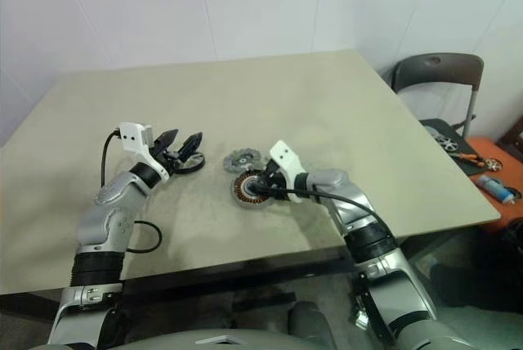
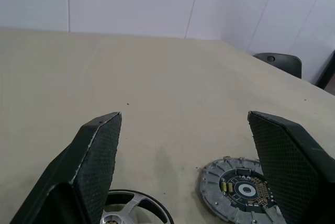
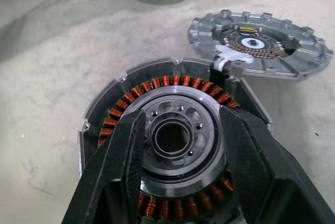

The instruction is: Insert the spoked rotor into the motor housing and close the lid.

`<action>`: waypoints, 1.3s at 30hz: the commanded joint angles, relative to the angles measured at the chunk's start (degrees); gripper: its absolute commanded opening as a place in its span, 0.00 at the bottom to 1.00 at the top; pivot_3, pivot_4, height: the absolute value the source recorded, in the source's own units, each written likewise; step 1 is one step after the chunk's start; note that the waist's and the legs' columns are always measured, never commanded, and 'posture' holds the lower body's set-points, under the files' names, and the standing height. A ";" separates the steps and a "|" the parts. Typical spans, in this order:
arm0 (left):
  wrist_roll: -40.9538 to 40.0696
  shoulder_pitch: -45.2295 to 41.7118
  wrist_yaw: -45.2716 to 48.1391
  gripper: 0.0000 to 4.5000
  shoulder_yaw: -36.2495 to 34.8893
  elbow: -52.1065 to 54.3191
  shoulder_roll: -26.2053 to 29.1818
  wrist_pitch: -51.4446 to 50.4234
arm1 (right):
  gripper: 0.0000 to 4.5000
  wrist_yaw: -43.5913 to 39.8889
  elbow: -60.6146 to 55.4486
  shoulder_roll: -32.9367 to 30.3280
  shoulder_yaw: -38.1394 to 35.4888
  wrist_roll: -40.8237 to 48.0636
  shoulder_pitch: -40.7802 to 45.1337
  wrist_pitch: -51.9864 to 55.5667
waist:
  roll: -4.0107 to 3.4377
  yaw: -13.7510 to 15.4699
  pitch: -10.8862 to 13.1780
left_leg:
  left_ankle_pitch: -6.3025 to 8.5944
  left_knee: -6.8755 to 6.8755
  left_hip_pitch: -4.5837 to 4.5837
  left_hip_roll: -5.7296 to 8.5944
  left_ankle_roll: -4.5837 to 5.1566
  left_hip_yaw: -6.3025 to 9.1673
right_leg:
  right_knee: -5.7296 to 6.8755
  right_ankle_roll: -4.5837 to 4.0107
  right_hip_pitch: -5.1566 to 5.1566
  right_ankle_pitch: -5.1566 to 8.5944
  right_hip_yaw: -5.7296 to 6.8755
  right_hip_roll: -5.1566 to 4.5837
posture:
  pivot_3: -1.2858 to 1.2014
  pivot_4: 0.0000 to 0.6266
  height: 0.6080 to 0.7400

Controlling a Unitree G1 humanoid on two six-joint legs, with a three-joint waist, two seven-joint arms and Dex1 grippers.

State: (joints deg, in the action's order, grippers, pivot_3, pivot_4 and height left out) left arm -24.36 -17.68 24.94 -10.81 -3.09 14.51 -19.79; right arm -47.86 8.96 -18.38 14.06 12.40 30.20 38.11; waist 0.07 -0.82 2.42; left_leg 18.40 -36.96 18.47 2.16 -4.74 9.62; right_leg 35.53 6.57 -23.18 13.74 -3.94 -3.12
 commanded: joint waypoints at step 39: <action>-0.05 0.82 -5.03 0.91 1.04 7.97 -0.77 -4.74 | 0.01 -5.72 -3.72 -4.65 4.28 -1.44 0.85 -2.48 | 0.00 0.01 0.00 | 0.02 -0.01 0.02 0.00 0.04 -0.02 | -0.06 0.01 0.00 0.00 0.00 -0.01 | 0.52 0.00 1.00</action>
State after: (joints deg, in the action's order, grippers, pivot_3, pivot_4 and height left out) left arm -24.33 -15.85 20.10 -9.83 2.43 13.49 -24.60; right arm -54.05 6.94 -23.81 17.86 11.03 30.35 36.30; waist 0.07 -0.82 2.42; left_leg 18.43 -36.97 18.48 2.16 -4.70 9.60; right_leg 35.48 6.58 -23.18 13.75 -3.95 -3.13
